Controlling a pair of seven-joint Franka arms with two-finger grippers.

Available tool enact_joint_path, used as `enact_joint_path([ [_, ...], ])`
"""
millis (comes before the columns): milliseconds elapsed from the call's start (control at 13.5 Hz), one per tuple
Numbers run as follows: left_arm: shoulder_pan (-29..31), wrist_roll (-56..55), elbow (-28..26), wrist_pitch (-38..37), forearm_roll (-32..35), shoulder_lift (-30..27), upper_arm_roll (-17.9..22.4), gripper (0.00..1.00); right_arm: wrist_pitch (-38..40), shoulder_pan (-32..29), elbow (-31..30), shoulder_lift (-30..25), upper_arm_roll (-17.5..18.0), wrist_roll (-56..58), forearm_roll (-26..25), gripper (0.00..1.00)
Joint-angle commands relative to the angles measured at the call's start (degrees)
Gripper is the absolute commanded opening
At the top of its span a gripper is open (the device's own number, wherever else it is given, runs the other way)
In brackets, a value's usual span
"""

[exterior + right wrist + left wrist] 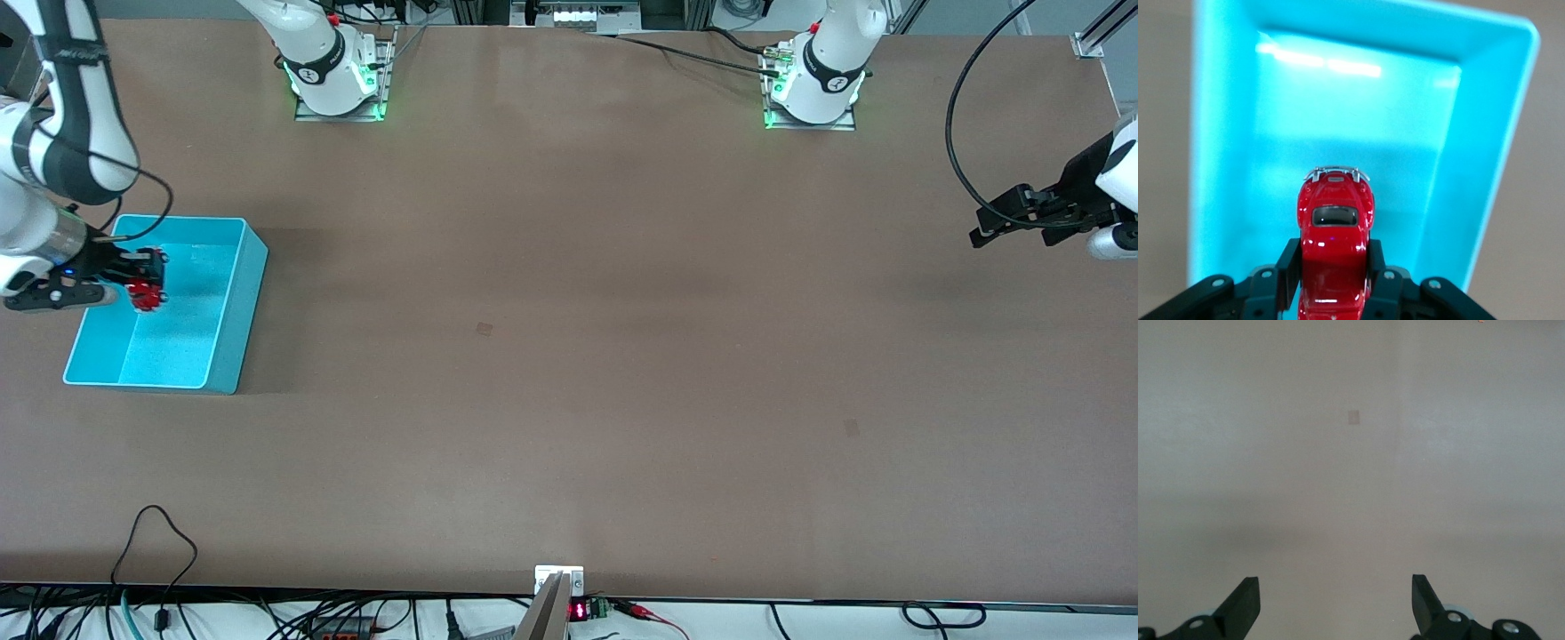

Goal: Wind red beetle toy and store in blue box
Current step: 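Lift the red car with the right gripper over the blue box, then lower the red car into the box and open the right gripper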

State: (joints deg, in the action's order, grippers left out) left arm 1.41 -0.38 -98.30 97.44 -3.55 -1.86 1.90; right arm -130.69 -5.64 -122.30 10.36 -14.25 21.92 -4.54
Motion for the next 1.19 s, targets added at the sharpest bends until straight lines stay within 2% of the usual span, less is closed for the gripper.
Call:
enact_joint_path([
  [0, 0.3, 1.4, 0.4, -1.4, 1.0, -0.7, -0.1, 1.00, -7.0, 0.3, -3.2, 3.3, -0.5, -4.8, 0.7, 0.01],
  [149, 0.3, 1.4, 0.4, -1.4, 1.0, -0.6, -0.1, 1.00, -9.8, 0.3, -4.5, 5.8, -0.5, -6.9, 0.8, 0.01],
  [446, 0.3, 1.3, 0.3, -1.4, 0.7, -0.6, -0.1, 1.00, -10.0, 0.4, -5.2, 8.5, -0.4, -11.1, 2.8, 0.02],
  [520, 0.3, 1.3, 0.3, -1.4, 0.7, -0.6, -0.1, 1.00, -9.9, 0.5, -5.5, 9.1, -0.4, -11.1, 3.4, 0.08],
  [594, 0.3, 1.3, 0.3, -1.4, 0.7, -0.6, -0.1, 1.00, -9.9, 0.5, -5.6, 9.2, -0.3, -11.1, 3.5, 0.27],
  [668, 0.3, 1.4, 0.4, -1.4, 0.7, -0.6, -0.1, 1.00, -9.8, 0.5, -5.5, 9.4, -0.3, -11.1, 3.5, 0.61],
  [743, 0.3, 1.4, 0.4, -1.4, 0.7, -0.6, -0.1, 1.00, -9.7, 0.8, -5.5, 9.4, -0.3, -11.5, 3.6, 1.00],
  [965, 0.3, 1.4, 0.4, -1.4, 0.7, -0.6, -0.1, 1.00, -7.8, 1.7, -3.4, 6.4, 0.7, -11.4, 3.4, 1.00],
  [1114, 0.3, 1.4, 0.4, -1.4, 0.7, -0.6, -0.1, 1.00, 1.9, 1.7, 3.8, 4.3, 1.5, -11.3, 3.1, 1.00],
])
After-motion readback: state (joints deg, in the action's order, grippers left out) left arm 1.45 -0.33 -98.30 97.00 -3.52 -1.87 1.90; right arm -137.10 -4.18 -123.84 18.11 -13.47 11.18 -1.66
